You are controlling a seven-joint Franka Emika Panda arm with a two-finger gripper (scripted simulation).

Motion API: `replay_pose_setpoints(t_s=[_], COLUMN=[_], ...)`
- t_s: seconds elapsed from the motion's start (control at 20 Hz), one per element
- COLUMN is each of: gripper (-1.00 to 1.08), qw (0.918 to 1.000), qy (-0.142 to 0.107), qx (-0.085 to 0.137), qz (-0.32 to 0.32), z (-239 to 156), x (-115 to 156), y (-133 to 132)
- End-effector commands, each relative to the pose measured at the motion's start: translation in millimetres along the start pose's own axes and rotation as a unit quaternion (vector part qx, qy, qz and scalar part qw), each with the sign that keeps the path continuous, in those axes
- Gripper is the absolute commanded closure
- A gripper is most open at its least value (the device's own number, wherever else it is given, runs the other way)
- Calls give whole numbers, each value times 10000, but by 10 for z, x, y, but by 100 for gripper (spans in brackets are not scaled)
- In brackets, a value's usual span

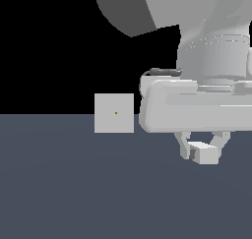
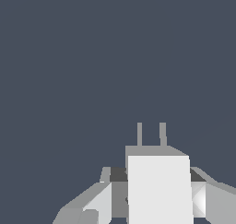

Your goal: Plug the charger into the wall socket.

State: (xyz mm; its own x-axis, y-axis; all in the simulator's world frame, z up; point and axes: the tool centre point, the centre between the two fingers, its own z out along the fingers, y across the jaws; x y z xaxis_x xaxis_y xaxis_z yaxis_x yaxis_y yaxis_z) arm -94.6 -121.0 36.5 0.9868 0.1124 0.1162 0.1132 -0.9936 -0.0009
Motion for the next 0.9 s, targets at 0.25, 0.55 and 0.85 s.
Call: replay_pose_setpoints(t_s=[0.25, 0.55, 0.85], gripper=[108, 108, 108], qw=[9997, 9989, 9981], qy=[6, 4, 2], qx=[-29, -55, -76], qz=[260, 460, 607], z=[-206, -360, -472], x=[216, 405, 564], y=[-550, -957, -1253])
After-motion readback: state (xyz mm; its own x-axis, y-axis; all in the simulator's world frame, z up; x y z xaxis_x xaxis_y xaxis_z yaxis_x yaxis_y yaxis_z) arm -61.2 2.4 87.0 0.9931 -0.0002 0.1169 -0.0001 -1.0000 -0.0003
